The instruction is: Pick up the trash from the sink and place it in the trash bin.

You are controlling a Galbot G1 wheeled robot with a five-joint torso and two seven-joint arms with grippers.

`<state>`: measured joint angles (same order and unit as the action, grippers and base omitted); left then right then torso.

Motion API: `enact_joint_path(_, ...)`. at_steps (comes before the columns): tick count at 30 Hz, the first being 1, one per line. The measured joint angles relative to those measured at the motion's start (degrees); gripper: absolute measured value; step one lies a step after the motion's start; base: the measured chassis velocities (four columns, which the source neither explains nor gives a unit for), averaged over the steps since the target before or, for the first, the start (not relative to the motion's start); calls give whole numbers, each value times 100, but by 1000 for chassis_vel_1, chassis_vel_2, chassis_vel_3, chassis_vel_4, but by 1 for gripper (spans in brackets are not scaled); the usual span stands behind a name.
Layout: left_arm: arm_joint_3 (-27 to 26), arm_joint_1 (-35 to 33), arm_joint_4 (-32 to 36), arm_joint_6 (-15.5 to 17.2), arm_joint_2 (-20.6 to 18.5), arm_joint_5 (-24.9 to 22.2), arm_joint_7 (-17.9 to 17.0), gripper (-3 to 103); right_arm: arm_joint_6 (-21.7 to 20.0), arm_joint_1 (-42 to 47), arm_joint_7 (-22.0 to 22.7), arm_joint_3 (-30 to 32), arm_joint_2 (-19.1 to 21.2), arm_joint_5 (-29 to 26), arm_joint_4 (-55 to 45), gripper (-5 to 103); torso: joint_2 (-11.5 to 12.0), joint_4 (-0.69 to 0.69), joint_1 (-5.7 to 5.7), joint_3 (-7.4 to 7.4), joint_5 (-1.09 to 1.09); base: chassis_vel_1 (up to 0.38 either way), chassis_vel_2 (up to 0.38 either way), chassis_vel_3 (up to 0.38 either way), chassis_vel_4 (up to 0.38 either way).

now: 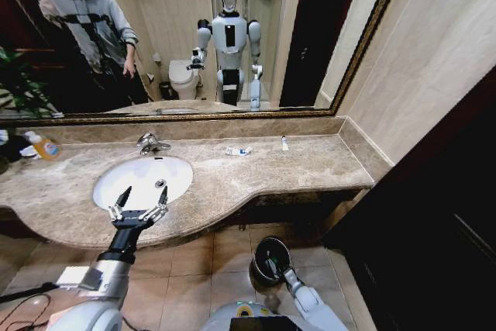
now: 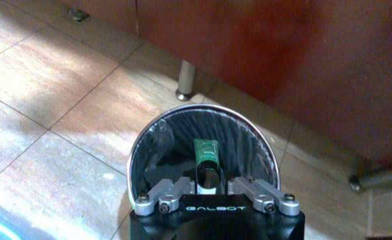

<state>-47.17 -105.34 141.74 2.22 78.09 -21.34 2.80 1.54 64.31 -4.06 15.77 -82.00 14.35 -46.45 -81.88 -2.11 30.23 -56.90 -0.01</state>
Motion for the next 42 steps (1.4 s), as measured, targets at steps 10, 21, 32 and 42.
enact_joint_path(10,0,0,0,0,0,0,0,100,241,-388,17,28,-146,317,656,20,0,0,0,0,0,0,0,0,0)
enact_joint_path(21,0,0,0,0,0,0,0,100,480,-463,13,82,-141,436,972,38,0,0,0,0,0,0,0,0,0)
enact_joint_path(32,0,0,0,0,0,0,0,100,492,-260,-6,83,-66,428,718,77,0,0,-1,1,0,0,0,0,0)
enact_joint_path(42,0,0,0,0,0,0,0,100,523,-133,-1,122,-28,423,625,100,0,0,-1,0,1,0,0,0,0)
